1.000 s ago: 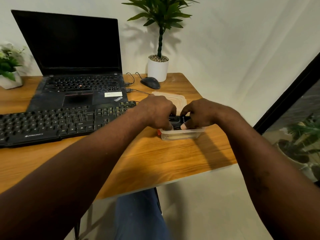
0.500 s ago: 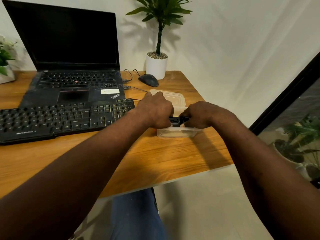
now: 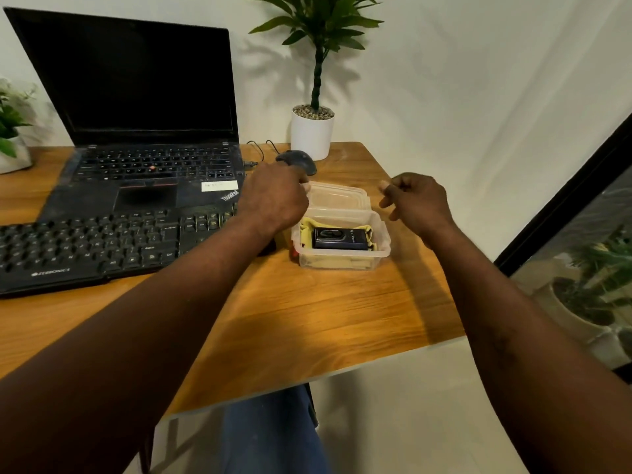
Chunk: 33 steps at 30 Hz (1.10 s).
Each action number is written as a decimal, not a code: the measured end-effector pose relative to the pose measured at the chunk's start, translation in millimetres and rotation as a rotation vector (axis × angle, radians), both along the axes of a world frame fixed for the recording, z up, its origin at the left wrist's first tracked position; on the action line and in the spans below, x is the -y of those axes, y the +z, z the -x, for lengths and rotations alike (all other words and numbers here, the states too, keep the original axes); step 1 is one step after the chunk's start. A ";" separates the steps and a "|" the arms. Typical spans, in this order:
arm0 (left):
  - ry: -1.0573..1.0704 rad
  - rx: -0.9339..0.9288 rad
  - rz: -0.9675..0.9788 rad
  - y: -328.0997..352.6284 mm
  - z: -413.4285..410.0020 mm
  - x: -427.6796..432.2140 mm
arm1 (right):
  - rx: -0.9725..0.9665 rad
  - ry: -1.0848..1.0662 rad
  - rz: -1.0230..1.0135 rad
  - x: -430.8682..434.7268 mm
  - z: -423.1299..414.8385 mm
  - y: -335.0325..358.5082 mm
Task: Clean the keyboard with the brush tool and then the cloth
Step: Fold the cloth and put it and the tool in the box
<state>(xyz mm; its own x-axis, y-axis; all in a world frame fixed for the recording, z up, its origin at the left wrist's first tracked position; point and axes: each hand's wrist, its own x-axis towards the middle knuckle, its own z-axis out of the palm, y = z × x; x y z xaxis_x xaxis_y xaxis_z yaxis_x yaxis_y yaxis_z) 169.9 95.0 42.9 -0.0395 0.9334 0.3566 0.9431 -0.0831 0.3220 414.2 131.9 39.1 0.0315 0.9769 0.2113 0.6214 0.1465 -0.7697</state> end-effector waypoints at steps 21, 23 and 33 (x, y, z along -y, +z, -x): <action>0.184 0.312 0.154 -1.4 -6.6 -22.0 | -0.444 -0.176 0.115 -35.0 6.8 -22.4; 0.177 0.423 0.126 3.7 -6.8 -15.3 | -0.487 -0.161 0.089 -30.7 5.2 -15.7; -0.039 0.906 0.069 -21.4 -7.9 56.4 | -0.371 -0.045 0.006 26.2 -16.8 -38.9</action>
